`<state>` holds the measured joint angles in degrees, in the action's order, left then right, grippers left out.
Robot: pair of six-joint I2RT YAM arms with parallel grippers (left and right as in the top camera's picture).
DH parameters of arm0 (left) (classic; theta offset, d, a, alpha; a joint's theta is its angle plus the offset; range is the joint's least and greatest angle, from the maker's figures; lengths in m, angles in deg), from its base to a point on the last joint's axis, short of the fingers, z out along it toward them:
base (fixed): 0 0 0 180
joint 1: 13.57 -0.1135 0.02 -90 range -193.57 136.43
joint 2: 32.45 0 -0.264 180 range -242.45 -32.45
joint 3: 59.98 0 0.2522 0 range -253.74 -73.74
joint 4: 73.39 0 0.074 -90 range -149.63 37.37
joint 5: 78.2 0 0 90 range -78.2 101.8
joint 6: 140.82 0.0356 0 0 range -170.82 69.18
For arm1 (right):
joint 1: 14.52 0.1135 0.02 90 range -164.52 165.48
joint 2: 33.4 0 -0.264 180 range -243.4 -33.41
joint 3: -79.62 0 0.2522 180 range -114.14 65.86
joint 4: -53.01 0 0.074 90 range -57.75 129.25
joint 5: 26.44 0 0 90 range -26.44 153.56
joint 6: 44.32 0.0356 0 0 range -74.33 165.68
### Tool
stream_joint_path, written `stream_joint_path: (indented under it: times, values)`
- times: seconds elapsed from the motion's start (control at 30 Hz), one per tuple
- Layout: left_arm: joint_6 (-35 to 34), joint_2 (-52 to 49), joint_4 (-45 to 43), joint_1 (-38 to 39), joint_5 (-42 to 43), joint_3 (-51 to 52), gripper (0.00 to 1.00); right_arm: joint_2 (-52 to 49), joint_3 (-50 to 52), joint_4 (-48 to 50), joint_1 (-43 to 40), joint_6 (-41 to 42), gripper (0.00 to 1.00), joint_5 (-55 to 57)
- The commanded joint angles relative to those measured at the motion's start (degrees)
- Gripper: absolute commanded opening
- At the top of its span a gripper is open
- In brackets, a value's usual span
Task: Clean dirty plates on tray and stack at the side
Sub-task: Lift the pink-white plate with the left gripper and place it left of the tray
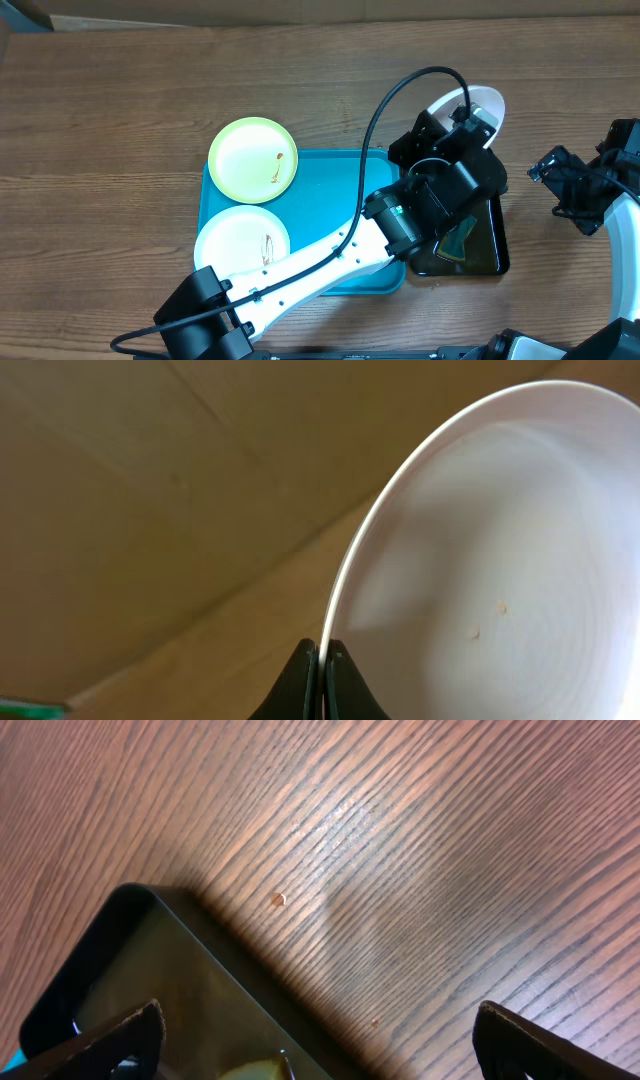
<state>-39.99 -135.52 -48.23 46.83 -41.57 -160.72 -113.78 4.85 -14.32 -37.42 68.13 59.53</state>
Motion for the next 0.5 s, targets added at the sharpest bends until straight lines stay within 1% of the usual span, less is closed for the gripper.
stream_joint_path:
  times: [0.0, 0.1, 0.17, 0.23, 0.3, 0.47]
  values:
    - [8.72, 1.18, -2.86, 0.28, -5.84, -1.38, 0.04, 0.09, -0.87, 0.35, -0.28, 0.48, 1.0, 0.55]
    - [12.98, 1.18, -5.38, 0.96, -7.43, -1.36, 0.04, 0.09, -0.87, 0.35, -0.28, 0.48, 1.0, 0.55]
    - [15.91, 1.18, -8.79, 1.18, -9.01, -1.36, 0.04, 0.09, -0.87, 0.35, -0.28, 0.48, 1.0, 0.55]
    - [15.63, 1.18, -10.56, 1.4, -7.96, -1.38, 0.04, 0.09, -0.87, 0.35, -0.28, 0.48, 1.0, 0.55]
    - [15.26, 1.18, -8.85, 2.23, -5.01, -1.36, 0.04, 0.09, -0.87, 0.35, -0.28, 0.48, 1.0, 0.55]
    - [13.73, 1.18, -8.37, 4.17, -5.57, -1.25, 0.04, 0.09, -0.87, 0.35, -0.28, 0.48, 1.0, 0.55]
